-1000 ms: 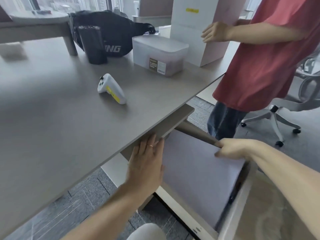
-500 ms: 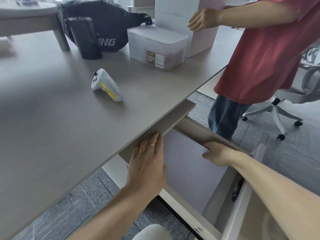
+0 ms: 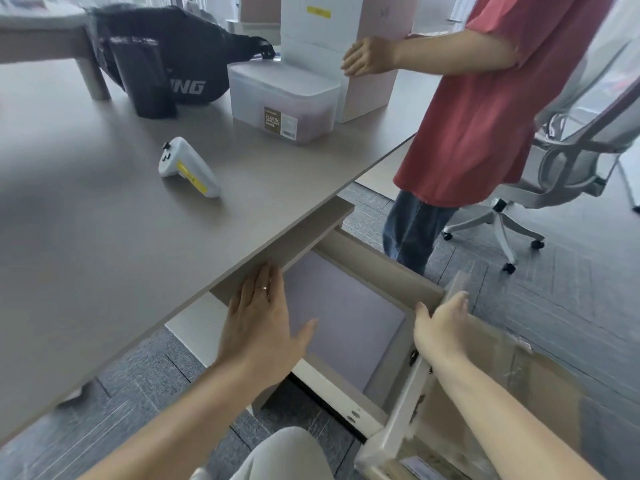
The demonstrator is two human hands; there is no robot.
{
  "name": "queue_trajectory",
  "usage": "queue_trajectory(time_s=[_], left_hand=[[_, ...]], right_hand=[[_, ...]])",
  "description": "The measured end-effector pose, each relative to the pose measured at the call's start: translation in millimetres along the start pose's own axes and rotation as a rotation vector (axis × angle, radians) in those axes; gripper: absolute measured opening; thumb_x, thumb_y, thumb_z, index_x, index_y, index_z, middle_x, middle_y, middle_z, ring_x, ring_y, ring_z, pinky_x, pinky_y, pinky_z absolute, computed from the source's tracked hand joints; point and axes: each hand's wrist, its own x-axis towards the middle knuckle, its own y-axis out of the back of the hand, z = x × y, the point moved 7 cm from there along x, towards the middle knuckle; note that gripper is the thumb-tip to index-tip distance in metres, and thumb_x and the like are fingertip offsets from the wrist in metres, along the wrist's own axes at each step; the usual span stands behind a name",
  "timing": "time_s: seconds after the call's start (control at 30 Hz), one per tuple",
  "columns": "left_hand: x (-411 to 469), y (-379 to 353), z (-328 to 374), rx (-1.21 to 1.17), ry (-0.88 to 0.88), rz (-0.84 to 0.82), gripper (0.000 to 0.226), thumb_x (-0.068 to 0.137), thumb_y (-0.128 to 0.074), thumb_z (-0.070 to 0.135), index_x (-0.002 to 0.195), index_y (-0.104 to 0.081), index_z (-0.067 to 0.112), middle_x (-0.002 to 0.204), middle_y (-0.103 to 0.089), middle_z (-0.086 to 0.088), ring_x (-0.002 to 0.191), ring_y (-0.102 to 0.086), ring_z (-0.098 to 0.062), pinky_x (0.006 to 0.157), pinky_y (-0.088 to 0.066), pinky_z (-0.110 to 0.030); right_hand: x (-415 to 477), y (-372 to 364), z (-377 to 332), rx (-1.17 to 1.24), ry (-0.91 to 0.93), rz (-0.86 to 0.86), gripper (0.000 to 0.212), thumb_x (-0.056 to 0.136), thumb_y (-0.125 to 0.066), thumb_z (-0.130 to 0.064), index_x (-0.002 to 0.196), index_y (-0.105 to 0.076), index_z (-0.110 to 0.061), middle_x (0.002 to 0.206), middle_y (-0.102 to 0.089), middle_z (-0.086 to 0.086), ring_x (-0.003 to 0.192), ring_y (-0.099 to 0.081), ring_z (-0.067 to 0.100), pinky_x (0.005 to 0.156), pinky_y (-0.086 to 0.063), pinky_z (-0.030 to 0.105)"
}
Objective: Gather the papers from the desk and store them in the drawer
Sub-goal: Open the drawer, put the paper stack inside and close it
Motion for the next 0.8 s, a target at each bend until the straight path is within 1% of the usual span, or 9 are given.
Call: queue_trajectory(time_s=[0.07, 0.2, 0.33, 0.43, 0.57, 0.67, 0.7, 0.77, 0.8], left_hand=[[-6, 2, 0, -0.003, 0.021, -0.007, 0.105, 0.094, -0.042, 0.07, 0.165, 0.002, 0.007, 0.177, -0.002, -0.01, 0.163, -0.003, -0.025, 0.131, -0.004, -0.038], [-5, 5, 3, -0.045, 0.039, -0.022, 0.103, 0.095, -0.038, 0.071, 0.165, 0.003, 0.008, 0.177, 0.002, -0.008, 0.163, 0.001, -0.021, 0.13, -0.001, -0.036], [-5, 4, 1, -0.051, 0.023, -0.005, 0.1, 0.096, -0.037, 0.07, 0.166, 0.0, 0.009, 0.177, -0.002, -0.006, 0.163, -0.002, -0.021, 0.13, -0.003, -0.036], [-6, 4, -1, -0.065, 0.004, 0.022, 0.093, 0.098, -0.034, 0.068, 0.166, -0.005, 0.012, 0.177, -0.007, -0.004, 0.162, -0.006, -0.02, 0.13, -0.005, -0.035], [-10, 7, 0, -0.087, -0.049, 0.053, 0.086, 0.1, -0.029, 0.065, 0.167, -0.008, 0.015, 0.176, -0.012, -0.001, 0.162, -0.008, -0.017, 0.129, -0.005, -0.033], [-11, 7, -1, -0.085, -0.077, 0.05, 0.089, 0.095, -0.018, 0.068, 0.167, -0.007, 0.016, 0.176, -0.011, 0.0, 0.162, -0.008, -0.016, 0.129, -0.005, -0.032], [-11, 6, -2, -0.085, -0.081, 0.044, 0.092, 0.091, -0.015, 0.069, 0.167, -0.006, 0.016, 0.176, -0.01, 0.001, 0.162, -0.007, -0.015, 0.13, -0.005, -0.033], [-10, 3, -3, -0.089, -0.081, 0.038, 0.094, 0.089, -0.012, 0.069, 0.167, -0.006, 0.016, 0.177, -0.01, 0.001, 0.162, -0.006, -0.015, 0.131, -0.005, -0.034], [-9, 2, -4, -0.09, -0.08, 0.039, 0.094, 0.089, -0.012, 0.069, 0.167, -0.007, 0.016, 0.177, -0.011, 0.001, 0.162, -0.006, -0.015, 0.131, -0.007, -0.034]], right_hand=[[-3, -6, 0, 0.041, -0.06, -0.008, 0.079, 0.107, -0.043, -0.012, 0.163, 0.012, -0.002, 0.175, 0.006, 0.01, 0.162, -0.002, 0.025, 0.127, -0.008, 0.034], [-12, -22, -18, 0.066, -0.069, -0.037, 0.075, 0.104, -0.035, -0.001, 0.164, 0.011, -0.003, 0.176, 0.0, 0.008, 0.161, -0.015, 0.027, 0.125, -0.018, 0.033], [-16, -44, -42, 0.095, -0.03, -0.085, 0.077, 0.102, -0.035, 0.003, 0.164, 0.01, -0.004, 0.175, -0.005, 0.008, 0.158, -0.024, 0.029, 0.125, -0.025, 0.038], [-17, -62, -59, 0.152, -0.017, -0.102, 0.074, 0.104, -0.034, 0.0, 0.165, 0.007, -0.005, 0.175, -0.007, 0.007, 0.156, -0.027, 0.029, 0.125, -0.028, 0.04], [-17, -87, -76, 0.215, 0.005, -0.155, 0.062, 0.108, -0.034, -0.016, 0.164, -0.012, -0.004, 0.17, -0.026, 0.015, 0.151, -0.037, 0.035, 0.121, -0.032, 0.043], [-18, -107, -88, 0.263, -0.025, -0.232, 0.057, 0.11, -0.031, -0.018, 0.163, -0.017, -0.003, 0.17, -0.026, 0.015, 0.155, -0.029, 0.034, 0.122, -0.026, 0.039], [-18, -114, -92, 0.274, -0.032, -0.252, 0.056, 0.109, -0.031, -0.016, 0.163, -0.02, -0.005, 0.168, -0.03, 0.015, 0.155, -0.03, 0.034, 0.122, -0.026, 0.04], [-21, -126, -104, 0.275, -0.006, -0.279, 0.054, 0.103, -0.031, -0.009, 0.157, -0.037, -0.009, 0.154, -0.05, 0.015, 0.146, -0.045, 0.038, 0.12, -0.034, 0.044], [-22, -131, -110, 0.268, 0.024, -0.287, 0.053, 0.097, -0.032, -0.006, 0.147, -0.05, -0.012, 0.142, -0.062, 0.015, 0.135, -0.056, 0.038, 0.116, -0.043, 0.047]])
